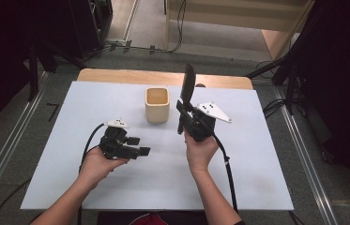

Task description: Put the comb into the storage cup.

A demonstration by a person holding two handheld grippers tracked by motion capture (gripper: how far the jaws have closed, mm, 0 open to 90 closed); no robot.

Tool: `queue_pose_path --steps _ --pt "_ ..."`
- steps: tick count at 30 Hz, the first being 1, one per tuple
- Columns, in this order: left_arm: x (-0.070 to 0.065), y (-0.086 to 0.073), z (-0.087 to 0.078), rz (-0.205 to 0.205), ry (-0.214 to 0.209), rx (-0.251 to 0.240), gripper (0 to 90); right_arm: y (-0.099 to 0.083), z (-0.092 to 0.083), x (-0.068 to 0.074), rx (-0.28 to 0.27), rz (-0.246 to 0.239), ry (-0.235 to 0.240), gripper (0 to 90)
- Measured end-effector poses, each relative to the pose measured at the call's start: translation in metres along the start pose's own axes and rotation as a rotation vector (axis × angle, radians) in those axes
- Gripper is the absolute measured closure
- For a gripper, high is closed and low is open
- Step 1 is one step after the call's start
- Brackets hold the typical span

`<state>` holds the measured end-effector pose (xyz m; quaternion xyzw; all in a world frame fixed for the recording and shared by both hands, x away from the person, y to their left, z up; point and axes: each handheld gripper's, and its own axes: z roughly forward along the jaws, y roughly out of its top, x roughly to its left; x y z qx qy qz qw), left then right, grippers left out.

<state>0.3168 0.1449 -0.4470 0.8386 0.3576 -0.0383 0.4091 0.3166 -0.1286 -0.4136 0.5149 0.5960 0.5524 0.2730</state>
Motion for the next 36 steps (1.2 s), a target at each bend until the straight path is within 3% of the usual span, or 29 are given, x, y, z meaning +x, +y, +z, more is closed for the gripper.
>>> queue_pose_path --steps 6,17,24,30,31,36 --pt "0.003 -0.011 -0.006 0.027 0.003 0.007 32.5 0.008 0.007 0.004 -0.007 -0.004 0.003 70.0" --pt "0.008 -0.023 -0.013 0.042 0.01 0.025 32.4 0.02 0.017 0.003 -0.004 0.01 0.013 70.0" --pt "0.006 -0.028 -0.015 0.092 0.016 0.053 32.5 0.027 0.023 0.004 -0.008 0.013 0.016 70.0" --pt "0.006 -0.033 -0.017 0.091 -0.02 0.062 32.5 0.033 0.029 0.007 -0.006 0.017 0.033 69.9" --pt "0.006 -0.033 -0.018 0.096 -0.022 0.064 32.4 0.034 0.031 0.007 0.0 0.036 0.042 69.9" --pt "0.008 -0.037 -0.02 0.087 -0.023 0.065 32.5 0.04 0.036 0.011 -0.017 0.022 0.038 69.9"
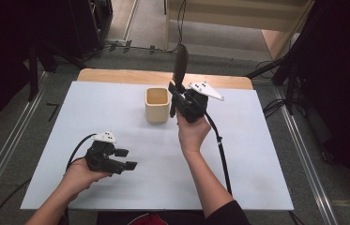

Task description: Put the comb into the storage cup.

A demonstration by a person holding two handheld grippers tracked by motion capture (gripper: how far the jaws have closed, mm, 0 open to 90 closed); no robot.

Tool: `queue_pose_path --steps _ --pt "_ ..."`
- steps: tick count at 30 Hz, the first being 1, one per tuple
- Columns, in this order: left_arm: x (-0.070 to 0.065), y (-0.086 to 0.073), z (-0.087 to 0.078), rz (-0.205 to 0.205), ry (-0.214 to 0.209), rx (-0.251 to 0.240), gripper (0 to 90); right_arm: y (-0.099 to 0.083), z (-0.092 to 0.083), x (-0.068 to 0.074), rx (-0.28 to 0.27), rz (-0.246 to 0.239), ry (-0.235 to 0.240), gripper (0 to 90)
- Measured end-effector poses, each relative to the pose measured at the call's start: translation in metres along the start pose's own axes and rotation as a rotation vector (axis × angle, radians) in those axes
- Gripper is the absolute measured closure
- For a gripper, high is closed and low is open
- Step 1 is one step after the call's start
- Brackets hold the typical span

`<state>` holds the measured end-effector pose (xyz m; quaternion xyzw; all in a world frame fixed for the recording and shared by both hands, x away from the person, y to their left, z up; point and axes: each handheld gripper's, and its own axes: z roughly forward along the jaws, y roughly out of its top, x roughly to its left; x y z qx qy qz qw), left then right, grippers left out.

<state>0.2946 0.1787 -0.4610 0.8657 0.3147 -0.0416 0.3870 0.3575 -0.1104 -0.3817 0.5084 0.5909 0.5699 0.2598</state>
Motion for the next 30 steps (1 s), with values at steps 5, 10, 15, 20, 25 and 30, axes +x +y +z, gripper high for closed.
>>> queue_pose_path --steps 5,10,15,20,25,30 --pt "0.001 -0.003 -0.003 -0.006 0.006 0.001 32.5 0.004 0.004 0.001 -0.001 0.002 0.003 69.9" --pt "0.003 -0.005 -0.004 -0.012 0.008 0.005 32.5 0.008 0.012 0.0 0.001 0.017 0.001 69.9" --pt "0.004 -0.006 -0.004 -0.008 0.012 0.008 32.5 0.009 0.018 0.004 -0.004 0.008 -0.007 70.0" --pt "0.004 -0.007 -0.004 -0.006 0.007 0.014 32.6 0.013 0.027 0.005 -0.007 0.002 -0.015 70.0" --pt "0.004 -0.008 -0.005 -0.008 0.002 0.009 32.5 0.016 0.033 0.003 -0.017 0.014 -0.011 70.0" --pt "0.006 -0.01 -0.008 -0.013 0.006 0.005 32.6 0.023 0.047 0.006 -0.019 -0.014 -0.026 70.0"
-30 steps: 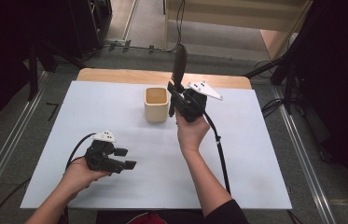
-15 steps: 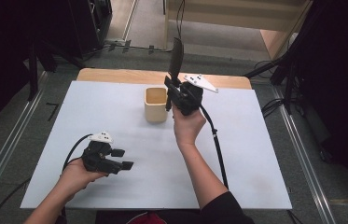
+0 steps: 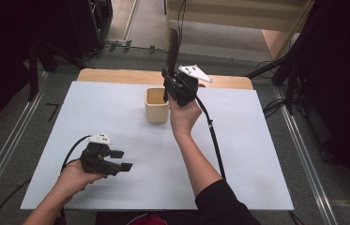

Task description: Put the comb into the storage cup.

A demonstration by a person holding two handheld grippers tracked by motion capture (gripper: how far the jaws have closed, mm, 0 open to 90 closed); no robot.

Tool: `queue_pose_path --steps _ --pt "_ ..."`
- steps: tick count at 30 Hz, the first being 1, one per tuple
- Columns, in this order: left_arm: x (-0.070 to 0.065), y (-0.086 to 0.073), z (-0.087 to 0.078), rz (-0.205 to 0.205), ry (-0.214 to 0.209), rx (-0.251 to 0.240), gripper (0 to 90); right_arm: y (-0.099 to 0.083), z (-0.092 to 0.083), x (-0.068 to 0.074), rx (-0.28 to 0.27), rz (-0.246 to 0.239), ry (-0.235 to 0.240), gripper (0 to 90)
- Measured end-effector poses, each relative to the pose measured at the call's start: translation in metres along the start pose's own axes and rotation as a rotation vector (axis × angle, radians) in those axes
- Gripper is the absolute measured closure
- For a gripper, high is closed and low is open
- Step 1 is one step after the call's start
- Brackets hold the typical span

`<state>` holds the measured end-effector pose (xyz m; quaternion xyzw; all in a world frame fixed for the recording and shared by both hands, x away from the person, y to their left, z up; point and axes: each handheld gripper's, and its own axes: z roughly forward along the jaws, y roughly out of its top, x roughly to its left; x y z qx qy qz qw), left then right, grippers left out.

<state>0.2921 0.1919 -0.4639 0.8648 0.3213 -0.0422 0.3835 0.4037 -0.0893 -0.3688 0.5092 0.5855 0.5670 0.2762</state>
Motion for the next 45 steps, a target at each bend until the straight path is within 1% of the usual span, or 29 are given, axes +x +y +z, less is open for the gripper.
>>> queue_pose_path --steps 3,4,5,6,8,9,13,15,19,25,26,28,30,33,39,45 --pt "0.001 -0.001 -0.001 0.001 -0.001 -0.002 32.7 0.001 0.004 0.001 0.002 -0.005 -0.002 69.9" --pt "0.001 -0.002 -0.001 -0.002 -0.012 -0.009 32.7 0.0 0.006 0.002 -0.001 -0.007 -0.003 69.9" --pt "0.001 -0.002 -0.001 -0.001 -0.012 -0.008 32.7 0.0 0.009 0.002 0.003 -0.007 0.001 69.9" --pt "0.001 -0.002 -0.001 0.0 -0.01 -0.007 32.8 0.0 0.015 0.002 0.014 -0.012 -0.007 69.9" --pt "0.001 -0.002 -0.001 -0.003 -0.01 -0.01 32.7 0.0 0.017 0.002 0.016 -0.016 -0.009 69.9" --pt "0.001 -0.002 -0.001 -0.004 -0.01 -0.011 32.7 -0.001 0.021 0.003 0.018 -0.021 -0.014 69.9" --pt "0.0 -0.003 0.0 0.007 -0.015 -0.002 32.7 -0.002 0.025 0.003 0.016 -0.024 -0.016 69.9" --pt "0.0 -0.003 0.0 0.012 -0.022 -0.006 32.8 -0.003 0.028 0.003 0.012 -0.037 -0.02 69.9" --pt "-0.001 -0.003 0.001 0.016 -0.02 0.002 32.8 -0.009 0.035 0.004 0.028 -0.038 -0.022 69.9" --pt "-0.001 -0.003 0.001 0.015 -0.021 -0.006 32.8 -0.015 0.039 0.007 0.034 -0.043 -0.025 69.8" --pt "-0.001 -0.003 0.001 0.014 -0.02 -0.006 32.8 -0.017 0.041 0.007 0.039 -0.05 -0.027 69.9" --pt "0.0 -0.003 0.001 0.013 -0.021 -0.007 32.8 -0.018 0.041 0.007 0.042 -0.046 -0.026 69.8" --pt "0.0 -0.003 0.001 0.013 -0.021 -0.007 32.7 -0.02 0.043 0.008 0.045 -0.055 -0.029 69.8" --pt "-0.001 -0.003 0.001 0.015 -0.02 -0.008 32.8 -0.022 0.043 0.009 0.048 -0.056 -0.025 69.8" --pt "-0.001 -0.003 0.002 0.018 -0.023 -0.001 32.8 -0.027 0.043 0.005 0.045 -0.039 -0.024 69.8" --pt "-0.001 -0.003 0.002 0.02 -0.02 0.003 32.8 -0.034 0.043 0.001 0.052 -0.035 -0.031 69.8"
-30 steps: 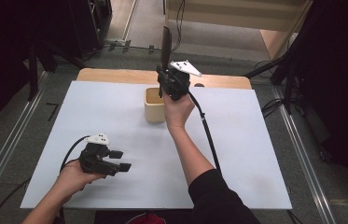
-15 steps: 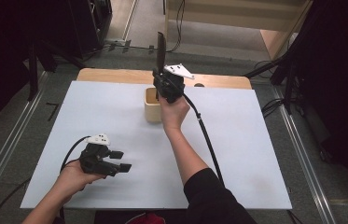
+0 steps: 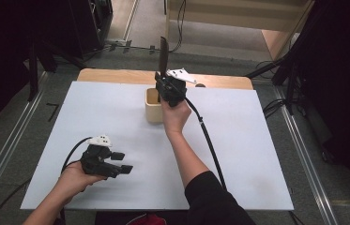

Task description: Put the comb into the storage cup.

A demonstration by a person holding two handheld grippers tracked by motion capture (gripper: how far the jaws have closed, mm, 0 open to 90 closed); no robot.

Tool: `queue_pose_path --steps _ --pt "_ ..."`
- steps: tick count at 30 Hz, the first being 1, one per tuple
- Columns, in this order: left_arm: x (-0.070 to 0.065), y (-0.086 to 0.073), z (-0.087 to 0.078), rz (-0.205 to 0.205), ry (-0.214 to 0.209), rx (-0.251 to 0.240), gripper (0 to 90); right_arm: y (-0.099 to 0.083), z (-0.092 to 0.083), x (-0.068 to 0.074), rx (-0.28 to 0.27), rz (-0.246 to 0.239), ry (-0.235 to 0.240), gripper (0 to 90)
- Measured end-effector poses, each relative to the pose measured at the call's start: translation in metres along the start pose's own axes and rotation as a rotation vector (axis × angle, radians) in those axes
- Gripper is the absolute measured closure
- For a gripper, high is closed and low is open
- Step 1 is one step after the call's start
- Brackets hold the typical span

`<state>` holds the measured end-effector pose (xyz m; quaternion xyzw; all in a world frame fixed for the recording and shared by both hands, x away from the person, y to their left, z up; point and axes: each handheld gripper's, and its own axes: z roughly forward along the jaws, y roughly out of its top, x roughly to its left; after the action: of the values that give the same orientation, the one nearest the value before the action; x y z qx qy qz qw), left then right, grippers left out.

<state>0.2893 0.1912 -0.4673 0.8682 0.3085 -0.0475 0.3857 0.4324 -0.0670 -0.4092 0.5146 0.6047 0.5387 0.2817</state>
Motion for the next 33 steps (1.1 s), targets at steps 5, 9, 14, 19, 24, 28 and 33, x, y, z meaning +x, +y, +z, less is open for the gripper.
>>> queue_pose_path --steps 5,9,14,19,24,28,33 --pt "0.001 0.0 0.001 -0.003 -0.004 0.002 32.8 -0.008 -0.002 -0.002 -0.001 0.003 -0.001 69.7" --pt "-0.001 0.0 0.001 -0.001 -0.002 0.005 32.8 -0.013 -0.001 -0.003 0.01 0.001 -0.012 69.7" --pt "0.001 0.0 0.002 -0.002 -0.003 0.005 32.8 -0.017 -0.001 -0.003 0.005 -0.008 -0.005 69.6" --pt "0.0 0.0 0.001 -0.003 -0.003 -0.001 32.8 -0.024 0.001 -0.003 0.014 -0.002 0.004 69.2" --pt "0.0 0.0 0.001 -0.003 -0.004 -0.002 32.8 -0.028 0.001 -0.002 0.015 -0.016 0.004 68.3" --pt "0.0 -0.001 0.001 -0.004 -0.001 -0.002 33.3 -0.03 -0.001 -0.001 -0.037 -0.096 0.008 33.8" --pt "0.001 -0.001 0.002 -0.006 0.0 0.005 33.2 -0.034 -0.005 -0.002 -0.02 -0.125 0.015 26.0"
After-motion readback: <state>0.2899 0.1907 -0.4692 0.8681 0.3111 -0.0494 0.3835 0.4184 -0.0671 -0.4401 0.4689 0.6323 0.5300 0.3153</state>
